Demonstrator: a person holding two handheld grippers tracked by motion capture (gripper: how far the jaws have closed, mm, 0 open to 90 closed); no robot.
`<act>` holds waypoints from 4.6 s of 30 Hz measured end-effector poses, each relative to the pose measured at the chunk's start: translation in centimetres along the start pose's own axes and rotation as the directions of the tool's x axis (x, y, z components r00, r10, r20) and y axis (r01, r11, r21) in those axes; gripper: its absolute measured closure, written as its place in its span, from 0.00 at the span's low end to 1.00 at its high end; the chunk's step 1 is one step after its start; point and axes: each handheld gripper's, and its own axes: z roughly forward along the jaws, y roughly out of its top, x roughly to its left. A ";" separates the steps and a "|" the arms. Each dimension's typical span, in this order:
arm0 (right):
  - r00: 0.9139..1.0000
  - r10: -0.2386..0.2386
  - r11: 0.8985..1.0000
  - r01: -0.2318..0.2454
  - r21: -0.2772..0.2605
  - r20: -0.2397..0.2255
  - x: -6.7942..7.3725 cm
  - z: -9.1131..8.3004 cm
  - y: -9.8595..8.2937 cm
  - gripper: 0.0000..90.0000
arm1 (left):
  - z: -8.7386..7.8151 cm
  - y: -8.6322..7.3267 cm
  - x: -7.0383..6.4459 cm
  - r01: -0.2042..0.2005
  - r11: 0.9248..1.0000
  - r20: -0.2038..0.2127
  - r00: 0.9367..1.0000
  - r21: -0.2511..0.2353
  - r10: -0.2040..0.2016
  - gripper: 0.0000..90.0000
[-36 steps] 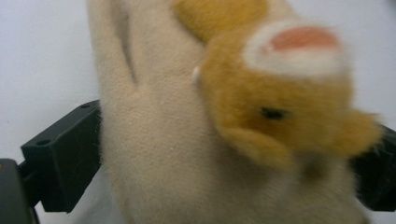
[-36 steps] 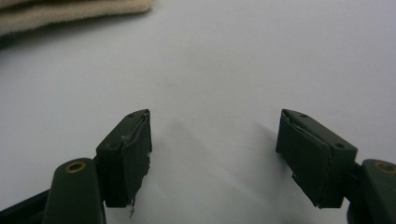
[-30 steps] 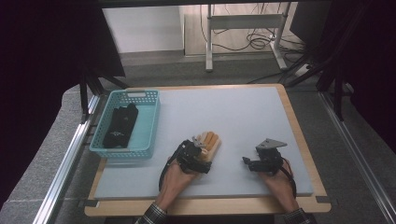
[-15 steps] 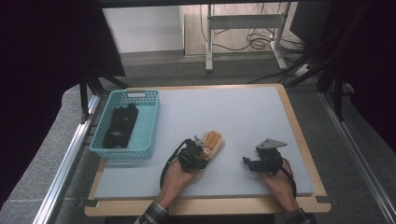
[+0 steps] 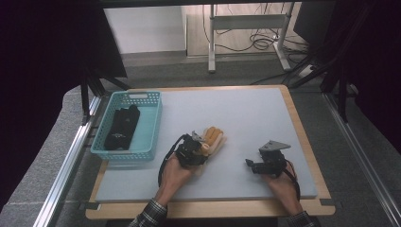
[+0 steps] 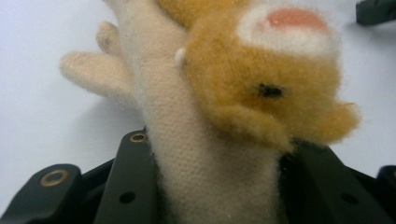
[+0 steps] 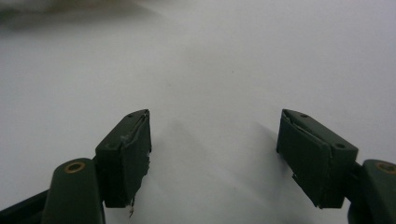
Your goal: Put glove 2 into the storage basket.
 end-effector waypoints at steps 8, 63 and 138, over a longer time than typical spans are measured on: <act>1.000 -0.001 1.000 0.001 0.001 0.000 0.0 0.0 0.0 0.28 | -2.3 1.4 1.8 0.006 1.000 -0.053 0.999 -0.015 -0.007 0.67; 1.000 0.000 1.000 0.000 -0.001 -0.001 0.0 0.0 0.0 0.28 | -4.5 -2.6 22.7 0.386 0.916 -0.329 0.883 0.108 -0.334 0.63; 1.000 -0.001 1.000 0.001 0.000 0.000 0.0 0.0 0.0 0.28 | -8.9 -3.8 22.6 0.362 0.932 -0.243 0.904 -0.003 -0.352 0.06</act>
